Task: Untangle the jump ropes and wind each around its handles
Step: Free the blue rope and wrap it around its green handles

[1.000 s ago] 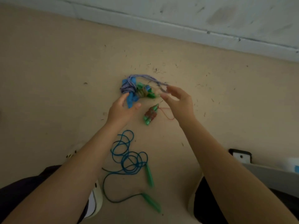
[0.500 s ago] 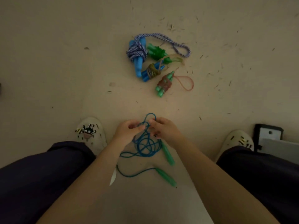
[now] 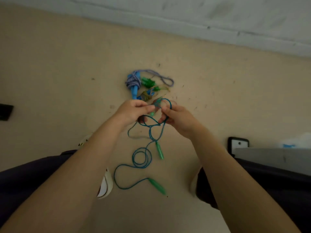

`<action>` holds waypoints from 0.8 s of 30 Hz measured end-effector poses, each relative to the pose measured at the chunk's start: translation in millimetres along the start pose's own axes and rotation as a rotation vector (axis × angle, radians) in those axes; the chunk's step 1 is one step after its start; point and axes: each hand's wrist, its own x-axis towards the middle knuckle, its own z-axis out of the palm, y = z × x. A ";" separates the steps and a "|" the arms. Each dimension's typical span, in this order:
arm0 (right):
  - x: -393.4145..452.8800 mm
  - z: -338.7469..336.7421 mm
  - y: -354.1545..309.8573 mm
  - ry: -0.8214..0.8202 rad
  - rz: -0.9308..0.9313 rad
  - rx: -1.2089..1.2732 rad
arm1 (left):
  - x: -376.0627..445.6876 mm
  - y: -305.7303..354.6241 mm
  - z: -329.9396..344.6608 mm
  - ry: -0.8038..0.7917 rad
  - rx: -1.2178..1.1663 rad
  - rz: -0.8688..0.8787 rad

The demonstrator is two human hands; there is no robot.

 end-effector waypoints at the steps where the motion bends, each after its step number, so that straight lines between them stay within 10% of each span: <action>1: -14.6 0.4 -21.1 -0.024 -0.035 0.000 | -12.7 23.0 -1.0 0.006 0.006 0.051; 13: -238.1 31.9 -173.6 -0.215 -0.312 -0.212 | -217.7 157.5 -4.6 0.143 0.434 0.572; 24: -308.4 64.7 -188.7 -0.068 -0.516 -0.342 | -318.0 156.9 -2.2 0.023 -0.008 0.629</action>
